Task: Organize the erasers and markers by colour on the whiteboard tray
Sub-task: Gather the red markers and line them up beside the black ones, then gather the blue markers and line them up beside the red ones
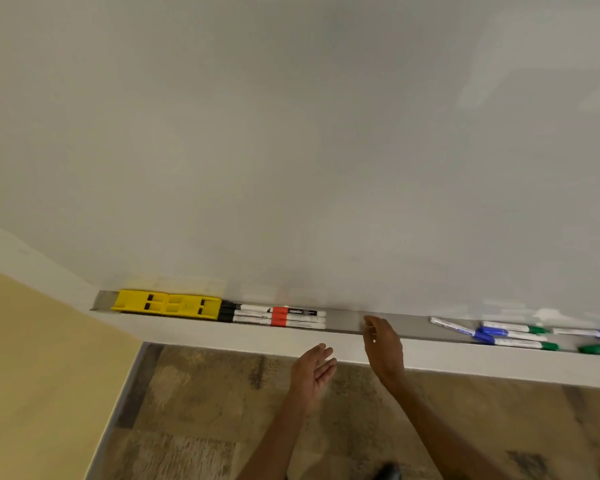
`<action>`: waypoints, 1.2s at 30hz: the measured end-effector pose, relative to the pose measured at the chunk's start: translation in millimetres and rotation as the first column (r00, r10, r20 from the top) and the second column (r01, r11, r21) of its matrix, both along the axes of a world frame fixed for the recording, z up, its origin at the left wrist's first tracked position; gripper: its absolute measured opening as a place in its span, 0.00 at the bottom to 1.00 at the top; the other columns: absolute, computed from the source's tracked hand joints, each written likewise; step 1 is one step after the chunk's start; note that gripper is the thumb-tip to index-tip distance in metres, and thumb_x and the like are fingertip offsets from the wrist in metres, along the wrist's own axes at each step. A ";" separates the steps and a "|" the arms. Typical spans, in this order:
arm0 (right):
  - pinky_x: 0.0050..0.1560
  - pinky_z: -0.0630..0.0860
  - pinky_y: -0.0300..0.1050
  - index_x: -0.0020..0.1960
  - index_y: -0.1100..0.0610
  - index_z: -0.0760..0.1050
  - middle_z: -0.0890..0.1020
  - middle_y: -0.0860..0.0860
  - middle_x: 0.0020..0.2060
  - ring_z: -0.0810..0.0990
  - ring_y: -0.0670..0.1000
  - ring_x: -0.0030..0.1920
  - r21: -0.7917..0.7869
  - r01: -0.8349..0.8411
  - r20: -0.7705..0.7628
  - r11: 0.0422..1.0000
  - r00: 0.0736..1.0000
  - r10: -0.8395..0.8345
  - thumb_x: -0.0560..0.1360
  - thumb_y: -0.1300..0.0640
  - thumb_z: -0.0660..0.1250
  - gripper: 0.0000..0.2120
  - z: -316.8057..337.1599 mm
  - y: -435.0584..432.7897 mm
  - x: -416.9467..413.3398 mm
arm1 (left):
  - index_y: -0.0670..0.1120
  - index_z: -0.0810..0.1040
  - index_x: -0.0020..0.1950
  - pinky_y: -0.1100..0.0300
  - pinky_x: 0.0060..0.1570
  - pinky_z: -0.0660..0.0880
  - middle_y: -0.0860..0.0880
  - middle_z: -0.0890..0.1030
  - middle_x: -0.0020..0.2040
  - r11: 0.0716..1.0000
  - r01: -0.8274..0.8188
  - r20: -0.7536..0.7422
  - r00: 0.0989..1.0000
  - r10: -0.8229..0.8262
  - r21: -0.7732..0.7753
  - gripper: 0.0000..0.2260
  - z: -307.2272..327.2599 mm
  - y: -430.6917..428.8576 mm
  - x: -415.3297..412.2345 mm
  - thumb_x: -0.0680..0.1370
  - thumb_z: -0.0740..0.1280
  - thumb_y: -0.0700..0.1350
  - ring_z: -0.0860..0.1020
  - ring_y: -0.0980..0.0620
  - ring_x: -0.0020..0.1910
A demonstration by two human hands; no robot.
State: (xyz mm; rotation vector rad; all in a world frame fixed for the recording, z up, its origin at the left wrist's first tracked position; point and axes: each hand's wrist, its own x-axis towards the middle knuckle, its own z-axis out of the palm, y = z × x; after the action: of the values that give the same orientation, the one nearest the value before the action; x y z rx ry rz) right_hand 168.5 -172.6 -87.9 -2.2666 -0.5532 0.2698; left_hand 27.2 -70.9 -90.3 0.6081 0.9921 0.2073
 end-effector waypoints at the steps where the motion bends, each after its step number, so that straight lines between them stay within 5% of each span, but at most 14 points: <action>1: 0.49 0.79 0.49 0.58 0.57 0.78 0.82 0.53 0.52 0.81 0.53 0.49 -0.007 0.012 0.033 1.000 0.999 -0.011 0.78 0.61 0.65 0.09 1.1 -16.2 8.3 | 0.38 0.73 0.66 0.60 0.47 0.82 0.40 0.80 0.62 1.000 0.016 0.005 1.000 -0.016 -0.006 0.18 1.7 -8.2 6.4 0.79 0.68 0.43 0.79 0.42 0.59; 7: 0.55 0.75 0.51 0.56 0.62 0.80 0.82 0.60 0.52 0.80 0.60 0.54 -0.113 0.101 0.183 0.988 0.980 -0.080 0.75 0.68 0.67 0.11 18.6 -101.0 68.7 | 0.38 0.75 0.66 0.56 0.50 0.80 0.43 0.82 0.59 0.988 0.150 -0.007 0.989 -0.151 -0.022 0.18 -0.3 -56.6 41.2 0.78 0.68 0.45 0.82 0.43 0.56; 13: 0.47 0.78 0.57 0.53 0.64 0.81 0.83 0.61 0.48 0.80 0.64 0.47 -0.269 0.127 0.247 0.955 0.967 -0.058 0.70 0.73 0.69 0.13 9.7 -162.8 120.2 | 0.40 0.76 0.64 0.53 0.56 0.79 0.43 0.83 0.58 0.971 0.237 -0.001 0.972 -0.237 -0.031 0.18 -4.8 -106.0 58.7 0.77 0.70 0.47 0.83 0.44 0.57; 23: 0.40 0.76 0.53 0.47 0.60 0.81 0.82 0.56 0.41 0.79 0.60 0.41 -0.441 -0.029 0.312 0.897 0.932 0.183 0.65 0.70 0.75 0.12 0.1 -191.9 147.6 | 0.43 0.77 0.61 0.53 0.58 0.78 0.43 0.83 0.59 0.957 0.290 -0.053 0.955 -0.291 -0.012 0.14 -3.6 -157.5 73.0 0.78 0.68 0.46 0.82 0.44 0.58; 27: 0.45 0.75 0.54 0.48 0.57 0.80 0.81 0.53 0.44 0.78 0.58 0.46 -0.513 -0.076 0.285 0.855 0.925 0.253 0.69 0.68 0.72 0.11 -4.6 -190.2 153.6 | 0.42 0.77 0.61 0.54 0.55 0.79 0.43 0.84 0.58 0.959 0.282 -0.091 0.956 -0.280 0.004 0.15 -4.1 -166.5 77.1 0.77 0.69 0.47 0.83 0.45 0.56; 32: 0.49 0.73 0.52 0.52 0.56 0.80 0.81 0.52 0.48 0.77 0.57 0.50 -0.540 -0.110 0.300 0.835 0.901 0.313 0.70 0.67 0.71 0.12 0.8 -186.1 155.2 | 0.40 0.76 0.64 0.54 0.53 0.81 0.42 0.84 0.58 0.972 0.232 -0.108 0.968 -0.228 0.027 0.16 -5.7 -166.2 78.4 0.79 0.68 0.44 0.83 0.44 0.56; 36: 0.51 0.73 0.51 0.57 0.55 0.77 0.80 0.51 0.50 0.77 0.54 0.49 -0.404 -0.177 0.334 0.898 0.885 0.325 0.74 0.60 0.69 0.11 13.1 -183.8 144.2 | 0.41 0.77 0.63 0.52 0.56 0.80 0.43 0.83 0.58 0.984 0.141 -0.047 0.990 -0.137 0.107 0.12 1.5 -161.0 86.5 0.80 0.66 0.42 0.83 0.45 0.56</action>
State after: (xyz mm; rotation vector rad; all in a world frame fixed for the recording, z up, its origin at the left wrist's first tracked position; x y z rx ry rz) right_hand 312.6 -356.3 -74.8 -2.6257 -1.1007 0.0377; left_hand 113.7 -231.9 -88.9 0.7822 0.9765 0.1277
